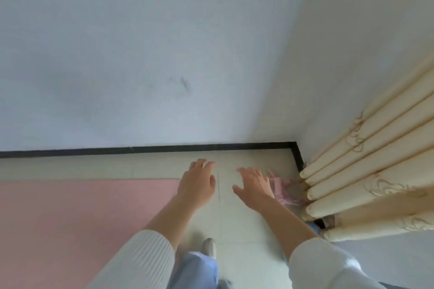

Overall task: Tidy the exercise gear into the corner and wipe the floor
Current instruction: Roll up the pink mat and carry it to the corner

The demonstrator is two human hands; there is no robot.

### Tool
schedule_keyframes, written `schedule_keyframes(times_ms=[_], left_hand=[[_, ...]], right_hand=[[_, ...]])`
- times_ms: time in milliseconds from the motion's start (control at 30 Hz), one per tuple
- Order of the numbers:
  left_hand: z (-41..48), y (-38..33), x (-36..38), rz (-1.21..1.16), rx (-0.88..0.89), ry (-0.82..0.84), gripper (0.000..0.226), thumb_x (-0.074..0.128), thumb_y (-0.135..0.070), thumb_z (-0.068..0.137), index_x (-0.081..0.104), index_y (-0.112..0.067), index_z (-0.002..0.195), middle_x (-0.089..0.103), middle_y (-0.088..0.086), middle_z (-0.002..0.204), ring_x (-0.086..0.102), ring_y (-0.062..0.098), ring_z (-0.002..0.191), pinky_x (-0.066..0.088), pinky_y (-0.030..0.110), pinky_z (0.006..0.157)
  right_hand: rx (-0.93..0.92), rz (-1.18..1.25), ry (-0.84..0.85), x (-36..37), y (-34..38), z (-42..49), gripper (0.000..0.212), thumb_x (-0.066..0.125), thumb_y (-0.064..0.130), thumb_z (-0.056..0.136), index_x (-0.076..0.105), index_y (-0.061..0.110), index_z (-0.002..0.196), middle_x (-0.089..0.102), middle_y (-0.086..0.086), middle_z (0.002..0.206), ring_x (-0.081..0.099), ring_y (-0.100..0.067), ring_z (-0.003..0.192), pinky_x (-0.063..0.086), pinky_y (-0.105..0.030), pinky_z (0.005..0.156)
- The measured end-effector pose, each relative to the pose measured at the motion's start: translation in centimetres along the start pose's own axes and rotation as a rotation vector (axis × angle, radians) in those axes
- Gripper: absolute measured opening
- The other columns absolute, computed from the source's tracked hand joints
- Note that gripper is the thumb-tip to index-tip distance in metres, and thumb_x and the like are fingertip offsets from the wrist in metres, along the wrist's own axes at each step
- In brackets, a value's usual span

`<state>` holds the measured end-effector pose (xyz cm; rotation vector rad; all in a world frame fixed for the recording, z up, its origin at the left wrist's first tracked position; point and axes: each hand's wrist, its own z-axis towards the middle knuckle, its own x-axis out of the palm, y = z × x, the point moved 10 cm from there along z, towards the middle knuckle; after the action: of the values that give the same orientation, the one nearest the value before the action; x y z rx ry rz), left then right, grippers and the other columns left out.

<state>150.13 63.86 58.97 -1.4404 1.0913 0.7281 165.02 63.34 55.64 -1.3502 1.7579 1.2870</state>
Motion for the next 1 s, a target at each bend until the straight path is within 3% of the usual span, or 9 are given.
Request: schedule_keyframes(times_ms=[267, 667, 1000], left_hand=[[-13.6, 13.6, -6.6, -0.008, -0.254, -0.103, 0.044, 0.041, -0.019, 0.096, 0.041, -0.018, 0.140, 0.039, 0.004, 0.145, 0.035, 0.020, 0.132, 0.039, 0.034, 0.102], [-36.3, 35.9, -9.4, 0.054, -0.298, -0.066, 0.046, 0.041, -0.021, 0.096, 0.039, -0.016, 0.142, 0.038, 0.006, 0.146, 0.036, 0.024, 0.132, 0.038, 0.038, 0.102], [-36.3, 45.4, -5.9, 0.032, -0.220, 0.100, 0.045, 0.042, -0.021, 0.094, 0.042, -0.014, 0.139, 0.043, 0.009, 0.141, 0.040, 0.028, 0.127, 0.040, 0.042, 0.100]], right_hand=[[-0.213, -0.055, 0.035, 5.9, 15.9, -6.6, 0.052, 0.051, 0.040, 0.094, 0.037, 0.023, 0.142, 0.044, -0.001, 0.143, 0.038, -0.021, 0.132, 0.030, -0.041, 0.107], [-0.192, -0.079, 0.060, 23.0, 37.2, -20.0, 0.053, 0.050, 0.041, 0.092, 0.038, 0.022, 0.140, 0.045, -0.004, 0.138, 0.041, -0.025, 0.126, 0.036, -0.043, 0.100], [-0.052, -0.134, 0.096, 31.8, 41.1, -20.0, 0.046, 0.051, 0.036, 0.091, 0.044, 0.017, 0.132, 0.049, -0.006, 0.131, 0.043, -0.027, 0.121, 0.037, -0.044, 0.097]])
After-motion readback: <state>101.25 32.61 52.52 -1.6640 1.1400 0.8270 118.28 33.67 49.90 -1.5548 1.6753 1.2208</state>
